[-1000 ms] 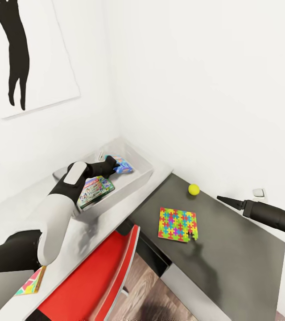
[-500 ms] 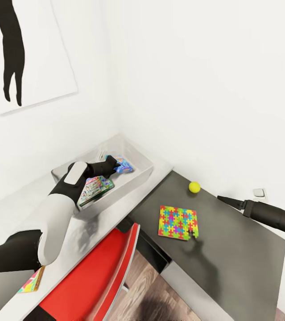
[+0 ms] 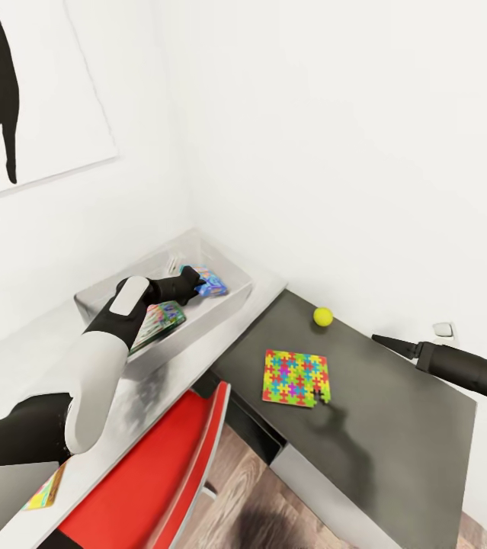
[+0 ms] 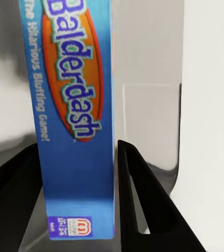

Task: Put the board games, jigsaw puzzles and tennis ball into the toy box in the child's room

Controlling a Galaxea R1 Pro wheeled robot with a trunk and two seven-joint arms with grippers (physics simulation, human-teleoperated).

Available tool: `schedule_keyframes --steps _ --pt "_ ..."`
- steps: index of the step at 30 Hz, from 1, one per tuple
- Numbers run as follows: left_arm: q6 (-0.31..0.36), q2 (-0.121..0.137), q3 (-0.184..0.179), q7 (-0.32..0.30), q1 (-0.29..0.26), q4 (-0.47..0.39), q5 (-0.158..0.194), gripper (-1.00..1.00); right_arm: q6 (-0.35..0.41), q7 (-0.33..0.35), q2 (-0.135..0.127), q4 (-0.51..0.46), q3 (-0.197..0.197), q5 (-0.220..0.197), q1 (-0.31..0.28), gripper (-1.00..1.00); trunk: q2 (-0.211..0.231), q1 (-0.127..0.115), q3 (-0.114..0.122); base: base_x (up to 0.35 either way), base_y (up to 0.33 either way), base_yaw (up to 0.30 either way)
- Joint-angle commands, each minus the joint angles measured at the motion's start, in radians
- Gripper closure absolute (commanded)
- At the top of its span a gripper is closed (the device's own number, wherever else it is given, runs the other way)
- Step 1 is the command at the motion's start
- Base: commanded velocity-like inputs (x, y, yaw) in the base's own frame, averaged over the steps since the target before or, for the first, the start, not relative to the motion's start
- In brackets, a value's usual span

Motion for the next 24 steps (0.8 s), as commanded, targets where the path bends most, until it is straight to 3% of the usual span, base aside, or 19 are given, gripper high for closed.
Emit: schedule_keyframes --steps 1,24 --pt "0.006 -0.001 0.006 0.01 -0.001 -0.001 0.011 1.0 0.003 0.006 0.0 0.0 -0.001 0.004 -0.001 -1.0 -0.001 0.0 -0.001 0.0 0.0 -0.081" --pt "-0.005 0.003 0.012 0.006 -0.013 -0.001 0.014 1.0 0.003 0.006 0.007 0.0 0.001 0.004 0.008 -1.0 -0.001 0.0 -0.002 0.0 0.0 -0.017"
